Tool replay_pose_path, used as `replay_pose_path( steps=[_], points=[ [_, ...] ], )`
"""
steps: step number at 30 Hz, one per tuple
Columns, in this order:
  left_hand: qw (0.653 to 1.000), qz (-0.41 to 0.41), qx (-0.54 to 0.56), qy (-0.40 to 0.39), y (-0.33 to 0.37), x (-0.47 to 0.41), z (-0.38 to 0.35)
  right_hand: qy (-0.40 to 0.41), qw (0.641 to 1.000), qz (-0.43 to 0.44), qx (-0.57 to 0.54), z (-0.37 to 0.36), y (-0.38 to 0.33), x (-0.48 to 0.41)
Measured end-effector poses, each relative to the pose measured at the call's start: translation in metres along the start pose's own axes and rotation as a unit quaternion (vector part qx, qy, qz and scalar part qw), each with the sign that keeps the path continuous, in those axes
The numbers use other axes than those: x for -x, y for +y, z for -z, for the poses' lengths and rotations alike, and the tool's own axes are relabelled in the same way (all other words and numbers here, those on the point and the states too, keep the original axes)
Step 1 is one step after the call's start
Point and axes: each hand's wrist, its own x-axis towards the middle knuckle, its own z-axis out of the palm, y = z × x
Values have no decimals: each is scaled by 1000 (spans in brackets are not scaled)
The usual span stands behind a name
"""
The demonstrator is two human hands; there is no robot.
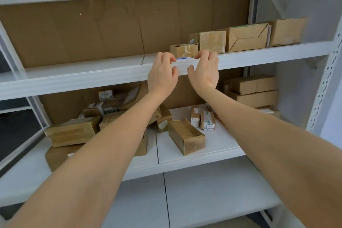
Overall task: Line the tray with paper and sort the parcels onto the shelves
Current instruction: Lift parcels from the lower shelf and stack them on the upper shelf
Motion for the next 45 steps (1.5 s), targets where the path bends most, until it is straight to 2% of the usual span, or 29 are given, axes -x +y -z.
replay_pose_path(
  steps=[6,9,12,15,21,24,29,32,36,39,45],
  points=[
    [993,6,-25,-113,-8,45,5,-50,999,15,13,-4,6,40],
    [980,80,-42,-178,-20,63,3,-69,997,22,14,-9,12,56],
    [948,165,-54,-266,-37,78,0,-94,995,21,14,-19,14,69],
    [925,207,-60,-312,-63,85,3,-130,991,16,23,-35,11,79],
    [915,251,-66,-307,-122,83,7,-184,982,-35,23,-84,0,89],
    [914,257,-69,-307,-159,78,8,-236,967,-93,18,-116,-6,91],
    [894,320,-48,-309,-220,55,6,-332,899,-278,-65,-173,-18,83],
    [881,345,-31,-322,-251,39,-3,-356,865,-336,-109,-204,-20,79],
    [873,359,-38,-327,-284,26,-21,-370,838,-369,-156,-241,-26,67],
    [870,369,5,-326,-306,19,-36,-397,825,-367,-163,-259,-35,56],
    [838,410,61,-356,-327,12,-64,-440,823,-323,-162,-291,-41,46]
  ],
)
